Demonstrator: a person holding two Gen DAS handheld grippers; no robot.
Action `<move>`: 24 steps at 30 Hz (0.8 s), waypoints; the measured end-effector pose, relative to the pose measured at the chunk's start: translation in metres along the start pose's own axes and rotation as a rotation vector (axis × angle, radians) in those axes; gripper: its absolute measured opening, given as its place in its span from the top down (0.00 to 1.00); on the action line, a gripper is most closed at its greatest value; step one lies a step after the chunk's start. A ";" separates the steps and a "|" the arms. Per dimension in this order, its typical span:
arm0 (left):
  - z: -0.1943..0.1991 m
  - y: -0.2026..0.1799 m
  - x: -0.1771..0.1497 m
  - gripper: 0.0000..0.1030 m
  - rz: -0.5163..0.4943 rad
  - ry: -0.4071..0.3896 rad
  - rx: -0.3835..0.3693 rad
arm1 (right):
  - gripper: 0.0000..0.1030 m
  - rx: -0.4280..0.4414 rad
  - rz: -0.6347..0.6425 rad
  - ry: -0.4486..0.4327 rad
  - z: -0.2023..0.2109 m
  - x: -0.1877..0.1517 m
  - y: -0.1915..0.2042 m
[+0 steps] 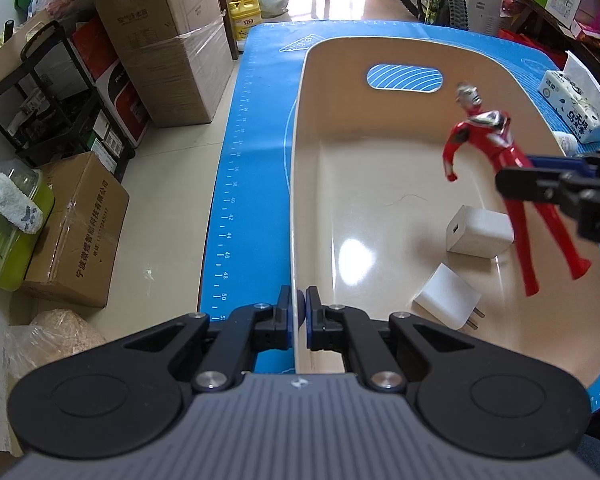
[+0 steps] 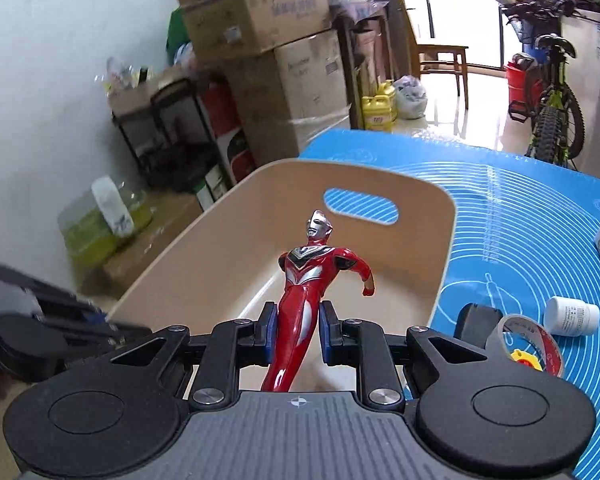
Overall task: Organize rigid objects
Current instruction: 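Carry the red figure into the basket with the right tool and release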
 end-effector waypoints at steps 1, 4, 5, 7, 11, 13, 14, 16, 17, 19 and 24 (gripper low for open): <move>0.000 0.000 0.000 0.93 -0.001 0.000 0.001 | 0.71 0.000 0.005 0.009 -0.002 -0.002 0.001; 0.000 0.001 0.000 0.93 0.007 -0.002 -0.003 | 0.70 0.002 0.007 0.049 -0.007 -0.005 0.000; 0.000 0.001 0.000 0.93 0.007 -0.003 -0.004 | 0.70 0.004 0.008 0.065 -0.010 -0.007 0.000; 0.000 0.000 -0.001 0.93 0.004 -0.004 -0.001 | 0.70 0.006 0.013 0.093 -0.012 -0.011 -0.001; 0.000 0.000 -0.001 0.93 0.002 -0.005 0.001 | 0.70 -0.009 0.048 0.108 -0.012 -0.012 0.001; 0.000 0.000 -0.001 0.93 0.003 -0.006 0.002 | 0.68 -0.004 0.038 0.117 -0.011 -0.012 -0.001; 0.000 0.000 -0.001 0.93 0.003 -0.006 0.003 | 0.68 0.004 0.022 0.109 -0.009 -0.012 -0.003; 0.000 0.000 -0.001 0.93 0.003 -0.006 0.003 | 0.67 0.023 0.008 0.066 -0.001 -0.009 -0.004; 0.000 0.000 -0.001 0.93 0.002 -0.005 0.003 | 0.66 0.025 0.013 0.037 0.005 -0.007 -0.005; 0.000 0.000 -0.001 0.93 0.001 -0.005 0.002 | 0.60 0.025 0.019 -0.007 0.018 -0.003 -0.009; 0.001 0.002 -0.001 0.93 0.002 -0.005 -0.003 | 0.53 0.000 0.008 -0.105 0.055 0.006 -0.035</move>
Point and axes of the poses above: each gripper's, at about its wrist camera, not at the fingertips, and z roughly against the way its jaws point, y to its left, x to its top, the point moved 7 cm from there along -z, roughly the way its jaws point, and after that the axes turned 1 degree about x, right-handed, at the moved point
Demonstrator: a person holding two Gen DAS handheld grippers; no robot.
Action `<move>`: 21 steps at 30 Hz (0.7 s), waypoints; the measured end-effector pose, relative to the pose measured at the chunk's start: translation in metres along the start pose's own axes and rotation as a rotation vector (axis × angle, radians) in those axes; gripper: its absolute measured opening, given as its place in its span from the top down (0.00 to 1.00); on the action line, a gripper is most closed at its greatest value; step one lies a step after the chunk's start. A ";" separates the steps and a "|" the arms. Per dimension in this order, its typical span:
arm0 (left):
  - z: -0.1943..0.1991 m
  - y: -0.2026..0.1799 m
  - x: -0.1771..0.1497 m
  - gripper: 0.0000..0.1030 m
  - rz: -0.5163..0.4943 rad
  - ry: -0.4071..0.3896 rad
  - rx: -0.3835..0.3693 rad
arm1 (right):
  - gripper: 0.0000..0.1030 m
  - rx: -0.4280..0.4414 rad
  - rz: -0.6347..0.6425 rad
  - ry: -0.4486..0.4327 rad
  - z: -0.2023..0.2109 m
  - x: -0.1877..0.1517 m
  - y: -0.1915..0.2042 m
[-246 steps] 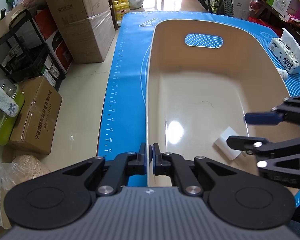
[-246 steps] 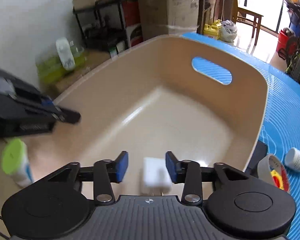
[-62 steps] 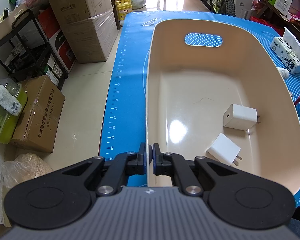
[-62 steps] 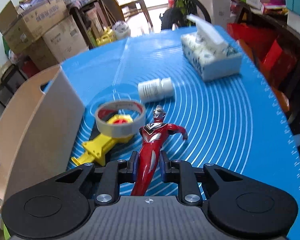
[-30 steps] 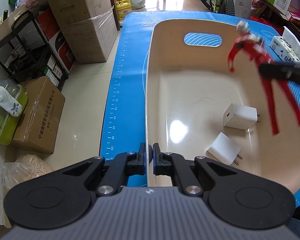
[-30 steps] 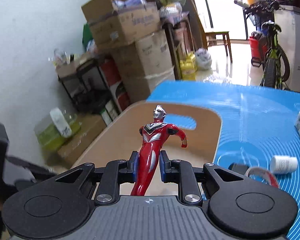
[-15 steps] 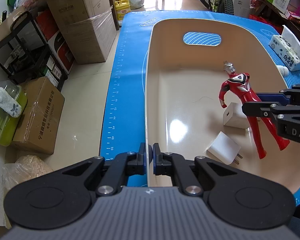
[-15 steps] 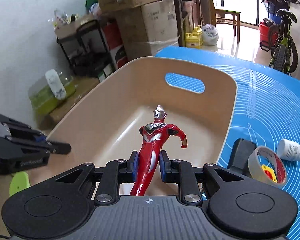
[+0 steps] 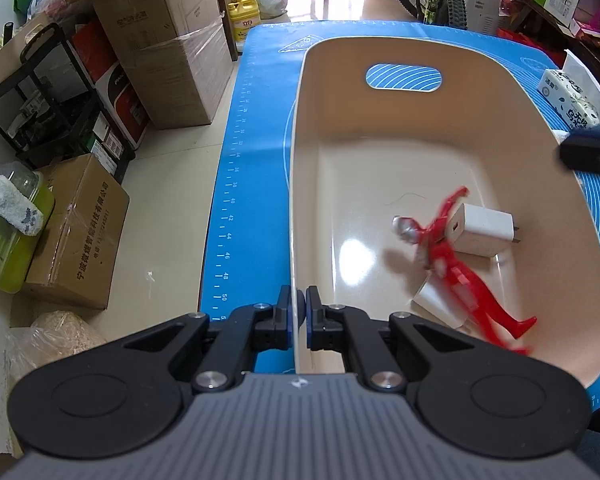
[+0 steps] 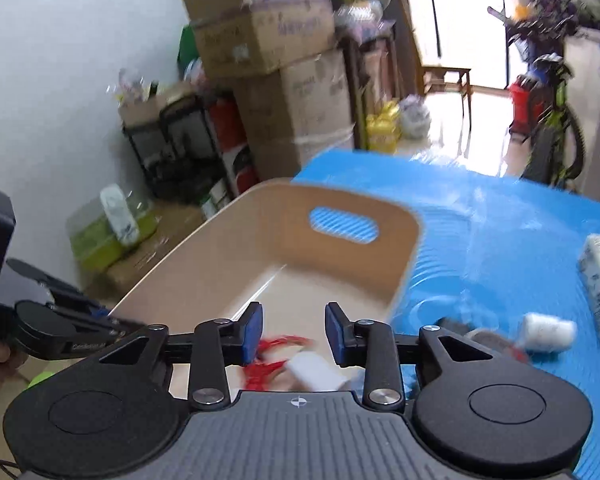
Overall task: Organize rigid objects
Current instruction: 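Carry the red figure into the basket with the right tool and release, then grasp the roll of tape by its rim with the right tool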
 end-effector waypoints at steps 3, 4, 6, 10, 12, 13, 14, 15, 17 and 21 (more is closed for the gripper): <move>0.000 -0.001 0.000 0.93 -0.002 -0.001 0.002 | 0.50 -0.049 -0.028 -0.032 0.014 0.007 -0.029; 0.000 -0.001 0.000 0.93 -0.002 -0.001 0.002 | 0.49 -0.074 -0.034 -0.041 0.017 0.009 -0.039; 0.000 -0.001 0.001 0.93 -0.003 -0.001 0.000 | 0.49 -0.130 -0.044 -0.067 0.024 0.011 -0.063; 0.000 0.000 0.002 0.93 -0.004 0.000 0.000 | 0.48 -0.181 -0.100 -0.055 0.022 0.001 -0.104; 0.000 0.000 0.002 0.93 -0.005 0.000 0.001 | 0.49 -0.181 -0.130 -0.032 0.016 -0.007 -0.118; 0.000 0.000 0.001 0.93 -0.004 0.000 -0.001 | 0.49 -0.176 -0.147 -0.014 0.012 -0.013 -0.123; -0.001 0.000 0.001 0.93 -0.003 0.000 -0.002 | 0.49 -0.168 -0.156 -0.005 0.008 -0.017 -0.124; 0.000 0.000 0.001 0.93 -0.004 0.000 -0.002 | 0.49 -0.157 -0.155 0.002 0.005 -0.022 -0.125; 0.000 0.000 0.002 0.93 -0.005 0.001 -0.001 | 0.49 -0.156 -0.127 0.031 -0.005 -0.031 -0.122; 0.000 0.000 0.002 0.93 -0.004 0.001 -0.001 | 0.49 -0.161 -0.068 0.074 -0.027 -0.045 -0.113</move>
Point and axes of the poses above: each gripper's, at about its wrist camera, not at the fingertips, and z roughly against the way its jaws point, y to its left, x to its top, the point moved 7 cm from there along -z, roughly the way its jaws point, and after that the axes turned 1 degree about x, right-handed, at the moved point
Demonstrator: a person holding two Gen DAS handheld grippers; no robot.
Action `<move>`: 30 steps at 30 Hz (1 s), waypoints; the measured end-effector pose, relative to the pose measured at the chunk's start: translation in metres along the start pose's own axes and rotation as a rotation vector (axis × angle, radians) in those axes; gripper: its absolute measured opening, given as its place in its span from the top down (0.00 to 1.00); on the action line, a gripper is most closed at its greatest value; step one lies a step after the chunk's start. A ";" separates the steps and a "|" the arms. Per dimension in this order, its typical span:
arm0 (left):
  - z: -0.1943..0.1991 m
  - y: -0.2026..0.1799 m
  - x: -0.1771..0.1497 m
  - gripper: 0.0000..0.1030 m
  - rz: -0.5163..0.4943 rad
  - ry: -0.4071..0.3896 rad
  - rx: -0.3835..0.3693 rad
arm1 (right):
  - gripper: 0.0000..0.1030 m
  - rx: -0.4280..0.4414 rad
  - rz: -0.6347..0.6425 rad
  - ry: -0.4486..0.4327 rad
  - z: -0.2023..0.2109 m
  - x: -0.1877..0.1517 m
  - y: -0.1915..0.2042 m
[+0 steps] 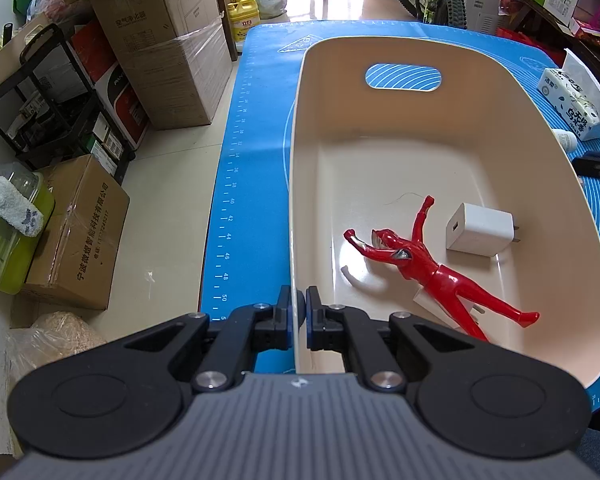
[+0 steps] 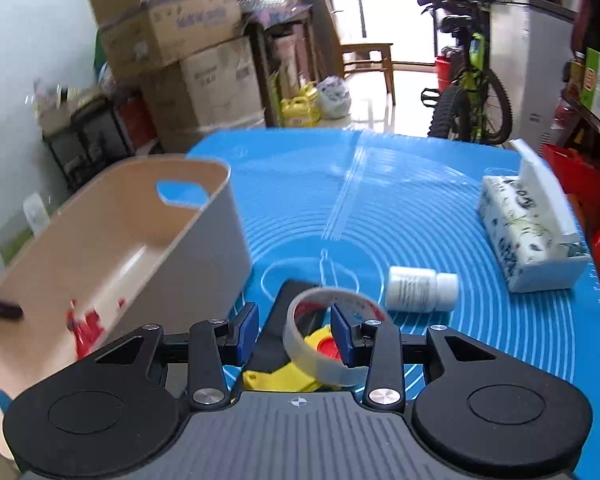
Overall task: Organize rigid objects
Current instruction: 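Grasp the roll of tape by its rim with the right tool, then carry the tape roll into the basket with the right tool and release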
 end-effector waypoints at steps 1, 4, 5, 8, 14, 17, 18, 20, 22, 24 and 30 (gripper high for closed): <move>0.000 0.000 0.000 0.93 0.000 0.000 -0.001 | 0.49 -0.007 0.017 0.007 -0.004 -0.002 0.001; 0.000 0.000 0.000 0.93 0.003 -0.001 -0.002 | 0.49 -0.030 0.047 0.036 -0.016 -0.009 0.003; 0.000 0.000 0.000 0.93 0.003 -0.001 -0.003 | 0.49 -0.024 0.045 0.044 -0.017 -0.012 0.003; 0.000 0.001 0.001 0.93 0.002 0.000 -0.003 | 0.57 -0.029 0.065 0.057 -0.017 -0.017 0.001; 0.000 0.004 -0.001 0.93 0.013 -0.004 -0.011 | 0.82 -0.011 0.125 0.039 -0.009 -0.018 0.005; 0.000 0.001 -0.001 0.93 0.005 -0.002 -0.006 | 0.83 0.025 0.114 0.047 -0.006 -0.018 0.009; -0.001 0.001 -0.001 0.93 0.005 -0.002 -0.004 | 0.84 0.036 0.107 0.049 -0.005 -0.018 0.010; -0.001 0.001 -0.002 0.93 0.008 -0.003 -0.005 | 0.84 0.057 0.075 0.049 -0.002 -0.017 0.009; -0.001 0.001 -0.003 0.93 0.012 -0.004 -0.007 | 0.84 0.064 0.043 0.043 0.001 -0.016 0.006; -0.001 0.001 -0.003 0.93 0.012 -0.004 -0.008 | 0.84 0.062 0.010 0.026 0.005 -0.012 0.001; -0.001 0.002 -0.003 0.93 0.011 -0.005 -0.007 | 0.84 0.045 -0.040 -0.061 0.025 0.004 -0.007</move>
Point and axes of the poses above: each gripper's, at about its wrist camera, not at the fingertips, and z roughly against the way its jaws point, y to its left, x to its top, the point moved 7 cm from there along -z, roughly the way its jaws point, and after that the axes turned 1 degree about x, right-handed, at the moved point
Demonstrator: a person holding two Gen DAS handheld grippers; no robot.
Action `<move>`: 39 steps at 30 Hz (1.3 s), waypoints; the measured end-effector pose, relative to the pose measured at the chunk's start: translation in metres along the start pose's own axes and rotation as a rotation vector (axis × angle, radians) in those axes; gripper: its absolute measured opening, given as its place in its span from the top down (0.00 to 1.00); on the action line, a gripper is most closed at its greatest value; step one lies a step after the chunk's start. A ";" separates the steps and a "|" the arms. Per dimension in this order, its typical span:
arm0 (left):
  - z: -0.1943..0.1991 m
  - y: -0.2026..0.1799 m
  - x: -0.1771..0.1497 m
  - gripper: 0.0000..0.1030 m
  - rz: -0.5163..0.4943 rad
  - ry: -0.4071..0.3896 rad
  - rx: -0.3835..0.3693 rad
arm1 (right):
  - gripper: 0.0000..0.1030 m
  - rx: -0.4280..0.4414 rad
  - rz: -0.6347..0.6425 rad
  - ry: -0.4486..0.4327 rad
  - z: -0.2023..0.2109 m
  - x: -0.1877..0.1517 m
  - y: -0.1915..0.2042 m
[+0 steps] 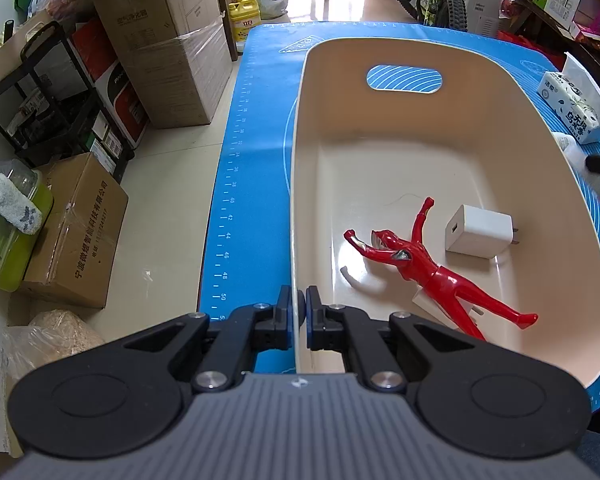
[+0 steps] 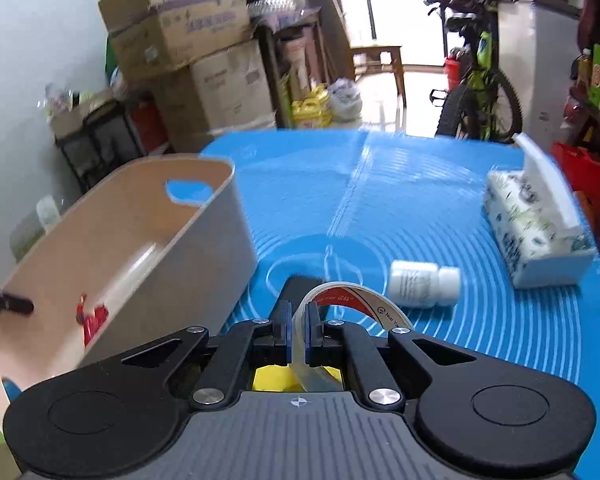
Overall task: Organize rigid objects
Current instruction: 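Carry the tape roll into the basket with the right tool and release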
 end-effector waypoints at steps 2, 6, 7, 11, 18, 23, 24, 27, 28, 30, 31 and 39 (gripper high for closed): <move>0.000 -0.001 0.000 0.93 -0.001 0.000 0.001 | 0.84 0.009 -0.011 -0.034 0.009 0.008 0.002; -0.001 -0.001 0.000 0.93 0.002 0.009 -0.001 | 0.84 0.037 -0.006 -0.100 0.025 0.029 0.016; -0.001 -0.001 0.001 0.93 0.001 0.009 0.000 | 0.84 0.042 0.002 -0.116 0.029 0.034 0.021; -0.001 -0.002 0.000 0.93 -0.001 0.011 0.001 | 0.84 0.094 0.043 -0.177 0.040 0.055 0.049; -0.001 -0.003 0.000 0.93 -0.002 0.010 0.005 | 0.84 0.190 0.119 -0.194 0.042 0.070 0.107; -0.001 -0.002 0.001 0.93 -0.005 0.014 0.005 | 0.84 0.241 0.173 -0.137 0.026 0.063 0.148; 0.000 -0.002 0.001 0.93 -0.005 0.014 0.005 | 0.84 0.247 0.185 -0.129 0.025 0.060 0.155; 0.000 -0.002 0.001 0.93 -0.004 0.014 0.006 | 0.84 0.267 0.209 -0.102 0.015 0.052 0.174; 0.000 -0.002 0.001 0.93 -0.004 0.014 0.006 | 0.84 0.270 0.217 -0.093 0.012 0.049 0.179; 0.000 -0.001 0.001 0.93 -0.005 0.014 0.005 | 0.84 0.277 0.232 -0.064 0.004 0.040 0.189; 0.000 -0.002 0.001 0.93 -0.004 0.014 0.005 | 0.84 0.280 0.239 -0.045 0.000 0.034 0.193; -0.001 -0.002 0.001 0.93 -0.005 0.015 0.004 | 0.82 0.254 0.253 0.103 -0.026 -0.003 0.197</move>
Point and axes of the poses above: each gripper's, at about its wrist camera, not at the fingertips, and z roughly against the way its jaws point, y to its left, x to its top, the point moved 7 cm from there along -z, roughly the way its jaws point, and after that the axes turned 1 degree about x, right-handed, at the moved point
